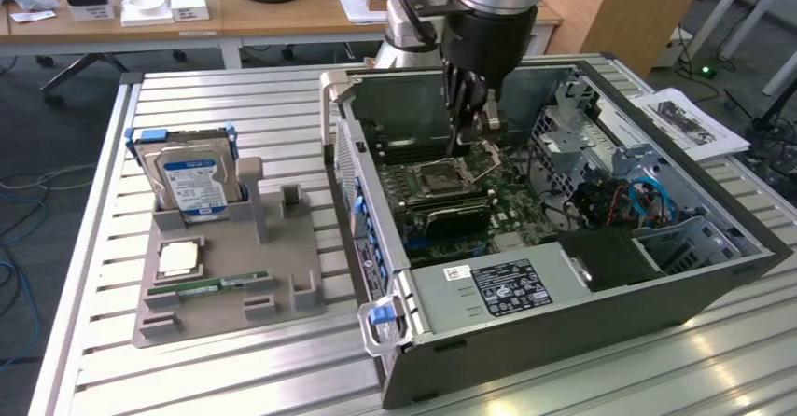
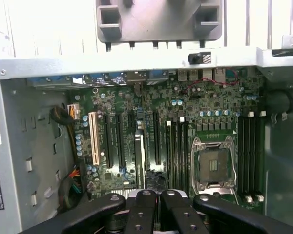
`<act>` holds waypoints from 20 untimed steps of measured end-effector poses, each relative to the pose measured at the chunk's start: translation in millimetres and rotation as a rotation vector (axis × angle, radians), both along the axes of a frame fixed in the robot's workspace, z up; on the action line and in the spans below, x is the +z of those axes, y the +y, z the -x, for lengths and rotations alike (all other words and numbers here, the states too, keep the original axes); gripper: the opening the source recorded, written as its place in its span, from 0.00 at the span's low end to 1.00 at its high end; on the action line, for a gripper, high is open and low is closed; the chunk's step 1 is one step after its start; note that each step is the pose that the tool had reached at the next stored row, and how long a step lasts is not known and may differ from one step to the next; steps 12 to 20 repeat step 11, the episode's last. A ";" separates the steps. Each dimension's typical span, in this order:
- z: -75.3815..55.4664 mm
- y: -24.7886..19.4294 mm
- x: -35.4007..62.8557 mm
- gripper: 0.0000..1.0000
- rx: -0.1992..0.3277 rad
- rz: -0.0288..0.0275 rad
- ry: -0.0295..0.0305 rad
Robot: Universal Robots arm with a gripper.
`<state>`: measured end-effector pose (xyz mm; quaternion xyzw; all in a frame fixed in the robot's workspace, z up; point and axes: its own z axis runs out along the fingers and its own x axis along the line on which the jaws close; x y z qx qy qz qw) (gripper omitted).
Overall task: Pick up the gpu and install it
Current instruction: 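Press down on the gpu until it lock into place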
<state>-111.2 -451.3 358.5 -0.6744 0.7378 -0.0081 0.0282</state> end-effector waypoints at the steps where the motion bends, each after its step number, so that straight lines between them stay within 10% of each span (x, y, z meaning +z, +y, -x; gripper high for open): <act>1: 0.0 0.0 1.2 0.11 0.000 0.0000 -0.0005; 20: 0.0 0.0 1.2 0.11 0.000 0.0000 -0.0006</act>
